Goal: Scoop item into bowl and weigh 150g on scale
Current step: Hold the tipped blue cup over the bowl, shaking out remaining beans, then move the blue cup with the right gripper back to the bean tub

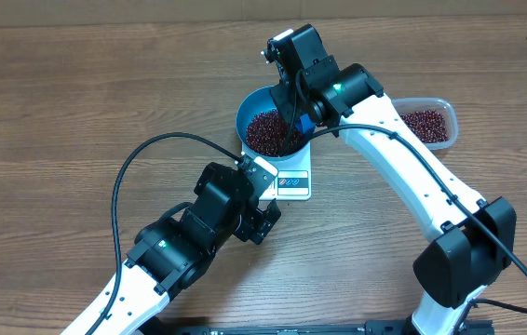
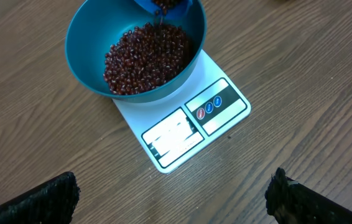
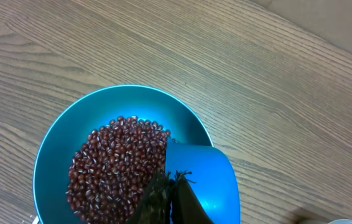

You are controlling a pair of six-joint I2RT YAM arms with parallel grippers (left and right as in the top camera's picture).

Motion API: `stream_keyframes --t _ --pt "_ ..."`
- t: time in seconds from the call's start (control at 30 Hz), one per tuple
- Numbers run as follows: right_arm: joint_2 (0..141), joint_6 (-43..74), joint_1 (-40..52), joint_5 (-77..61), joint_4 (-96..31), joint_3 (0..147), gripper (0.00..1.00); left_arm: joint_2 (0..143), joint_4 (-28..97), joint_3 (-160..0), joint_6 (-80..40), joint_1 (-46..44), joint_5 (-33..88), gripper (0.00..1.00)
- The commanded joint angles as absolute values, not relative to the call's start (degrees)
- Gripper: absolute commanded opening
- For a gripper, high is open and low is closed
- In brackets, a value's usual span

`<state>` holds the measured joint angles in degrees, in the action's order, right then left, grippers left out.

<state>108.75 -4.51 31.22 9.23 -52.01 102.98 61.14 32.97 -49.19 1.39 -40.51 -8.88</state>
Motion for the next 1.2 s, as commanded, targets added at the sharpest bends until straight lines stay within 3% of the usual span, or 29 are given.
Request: stream_keyframes --t 0.0,0.4,1.17 --pt "106.19 -4.58 31.53 5.98 -52.05 105.08 0.04 61.39 32.80 -48.88 0.64 -40.42 -9.58 0.99" --pt "106.19 -4.34 24.82 -13.72 -52.40 105.08 0.04 61.41 32.80 -48.88 0.64 -40.42 -9.58 0.99" --pt "104.97 -4.43 22.98 -15.53 -53.67 105.14 0.04 61.41 32.80 -48.88 0.64 -40.42 -9.58 0.99"
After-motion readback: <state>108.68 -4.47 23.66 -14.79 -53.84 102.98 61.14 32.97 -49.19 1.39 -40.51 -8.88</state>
